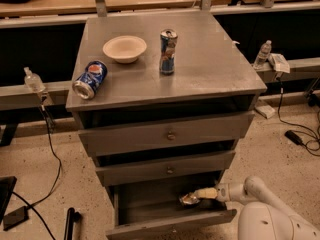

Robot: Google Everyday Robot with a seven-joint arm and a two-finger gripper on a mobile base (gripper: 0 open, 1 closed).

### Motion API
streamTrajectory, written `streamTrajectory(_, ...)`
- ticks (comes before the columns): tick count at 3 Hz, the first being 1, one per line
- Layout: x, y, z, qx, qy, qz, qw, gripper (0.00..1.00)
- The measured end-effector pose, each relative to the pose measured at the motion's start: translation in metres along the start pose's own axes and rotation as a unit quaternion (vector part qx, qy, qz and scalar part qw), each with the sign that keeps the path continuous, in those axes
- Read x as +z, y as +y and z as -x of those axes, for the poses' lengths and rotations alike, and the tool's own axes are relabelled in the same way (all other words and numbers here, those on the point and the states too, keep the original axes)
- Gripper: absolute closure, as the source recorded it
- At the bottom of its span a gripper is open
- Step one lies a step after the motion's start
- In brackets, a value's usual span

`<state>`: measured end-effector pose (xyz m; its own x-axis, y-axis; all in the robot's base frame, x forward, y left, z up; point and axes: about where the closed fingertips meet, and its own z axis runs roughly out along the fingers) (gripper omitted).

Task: Place orange can into bottom drawer

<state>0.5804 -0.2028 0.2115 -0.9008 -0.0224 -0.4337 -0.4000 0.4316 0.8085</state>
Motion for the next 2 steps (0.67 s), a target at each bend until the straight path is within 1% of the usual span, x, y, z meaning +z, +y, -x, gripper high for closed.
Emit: streamTrajectory(2, -0.0118, 0.0216, 0.0057, -0.019, -0.010, 0.035, 0.9992, 0.00)
